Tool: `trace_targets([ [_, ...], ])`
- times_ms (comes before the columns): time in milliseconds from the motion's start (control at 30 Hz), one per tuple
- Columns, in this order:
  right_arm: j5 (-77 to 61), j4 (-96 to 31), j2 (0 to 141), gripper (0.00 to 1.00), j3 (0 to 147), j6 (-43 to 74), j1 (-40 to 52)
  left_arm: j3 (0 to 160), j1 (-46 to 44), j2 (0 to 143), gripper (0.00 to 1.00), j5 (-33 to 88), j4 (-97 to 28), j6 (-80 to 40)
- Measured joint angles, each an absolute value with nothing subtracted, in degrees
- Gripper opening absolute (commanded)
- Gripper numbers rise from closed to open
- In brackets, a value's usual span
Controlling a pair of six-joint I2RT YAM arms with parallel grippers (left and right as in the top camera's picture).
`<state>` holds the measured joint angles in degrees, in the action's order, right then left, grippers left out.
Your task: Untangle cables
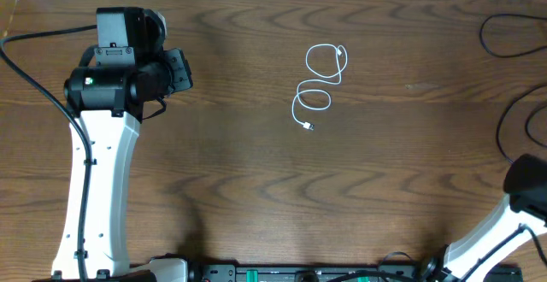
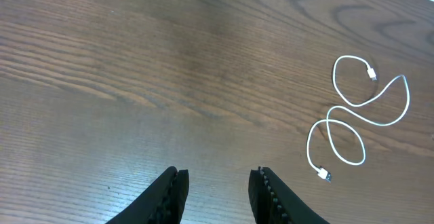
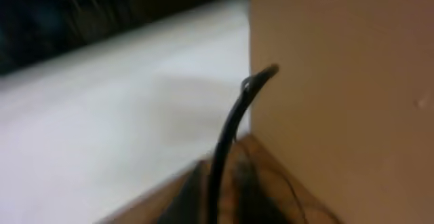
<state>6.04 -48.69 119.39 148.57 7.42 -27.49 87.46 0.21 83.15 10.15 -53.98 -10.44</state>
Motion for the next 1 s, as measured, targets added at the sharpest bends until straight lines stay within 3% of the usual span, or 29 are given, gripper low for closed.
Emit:
trace_targets([
  [67,6.0,-51.3,122.4,0.93,148.6,7.4,-27.7,87.5,0.2,83.2,0.36,10.2,-54.0,-10.5],
  [167,5.7,-56.5,127.5,0.99,148.4,7.6,-27.7,87.5,0.2,83.2,0.36,10.2,-54.0,-10.5],
  [500,0.7,-64.5,131.2,0.99,148.0,7.6,-27.2,87.5,0.2,83.2,0.36,10.2,-54.0,-10.4],
  [667,-10.3,-70.9,131.2,0.99,148.0,3.5,-25.6,87.5,0.2,83.2,0.36,10.2,-54.0,-10.5],
  [1000,-24.8,-80.3,131.2,0.99,148.0,-5.6,-14.6,87.5,0.2,83.2,0.36,10.2,-54.0,-10.5],
])
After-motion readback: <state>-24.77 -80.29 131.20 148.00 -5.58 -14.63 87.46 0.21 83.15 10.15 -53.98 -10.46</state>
